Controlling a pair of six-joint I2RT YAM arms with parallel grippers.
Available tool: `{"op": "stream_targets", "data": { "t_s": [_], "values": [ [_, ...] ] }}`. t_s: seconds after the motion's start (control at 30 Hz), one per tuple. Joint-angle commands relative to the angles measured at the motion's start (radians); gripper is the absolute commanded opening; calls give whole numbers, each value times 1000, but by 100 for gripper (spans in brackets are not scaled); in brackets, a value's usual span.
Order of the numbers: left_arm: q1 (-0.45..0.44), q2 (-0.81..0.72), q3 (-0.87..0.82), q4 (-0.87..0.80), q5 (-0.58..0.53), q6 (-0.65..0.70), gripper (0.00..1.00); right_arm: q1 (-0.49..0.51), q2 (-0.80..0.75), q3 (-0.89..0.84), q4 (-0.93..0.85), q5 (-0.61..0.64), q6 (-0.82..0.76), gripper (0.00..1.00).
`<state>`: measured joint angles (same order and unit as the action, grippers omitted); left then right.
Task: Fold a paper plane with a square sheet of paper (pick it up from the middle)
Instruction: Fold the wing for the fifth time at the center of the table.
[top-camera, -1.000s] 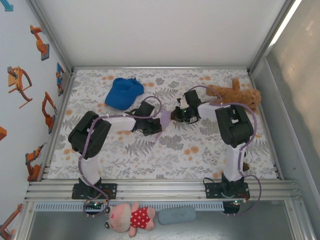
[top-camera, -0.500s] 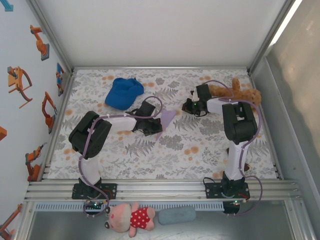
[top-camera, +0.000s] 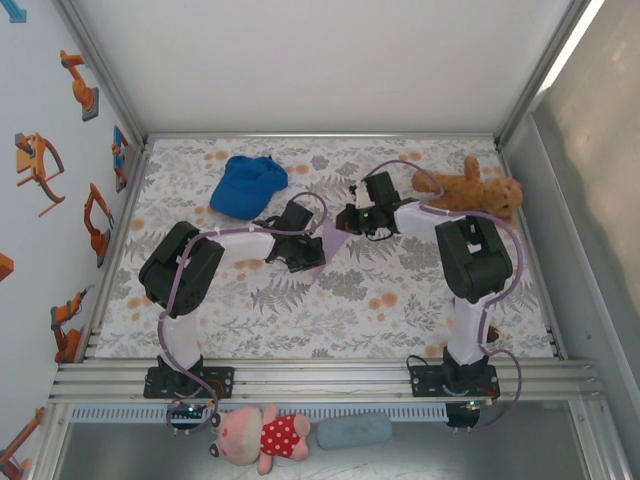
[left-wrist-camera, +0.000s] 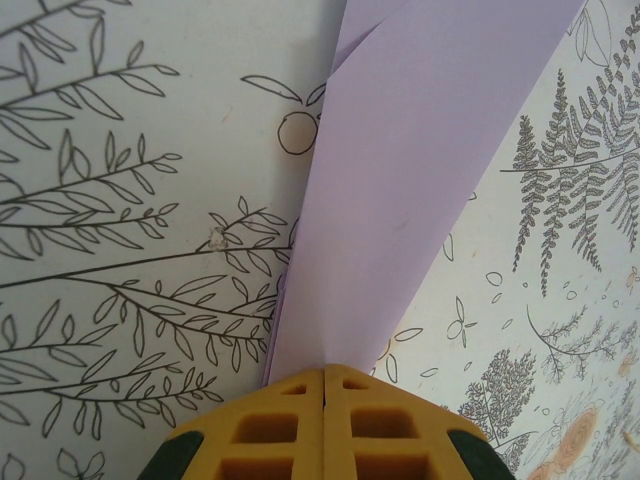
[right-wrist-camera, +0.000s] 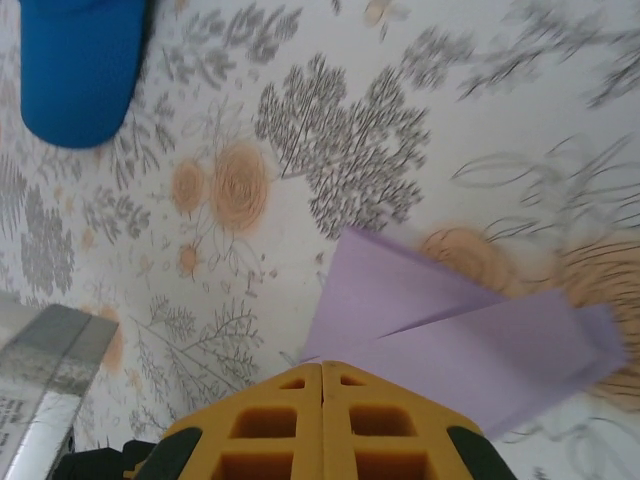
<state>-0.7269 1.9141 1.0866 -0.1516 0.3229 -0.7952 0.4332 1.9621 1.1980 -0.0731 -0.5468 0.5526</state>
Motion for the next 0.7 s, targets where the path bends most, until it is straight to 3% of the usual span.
{"op": "stream_targets", "data": {
  "t_s": [0.0, 0.43, 0.67],
  "values": [
    [-11, 53, -27, -165, -17, 12, 0, 0, 60, 24, -7, -23, 8, 0],
    [-11, 46, -52, -155, -14, 4, 0, -152, 164, 108, -1, 62, -22, 0],
    [-9, 44, -28, -159, -16, 4, 0, -142, 46, 50, 1, 42, -12, 0]
  ]
}}
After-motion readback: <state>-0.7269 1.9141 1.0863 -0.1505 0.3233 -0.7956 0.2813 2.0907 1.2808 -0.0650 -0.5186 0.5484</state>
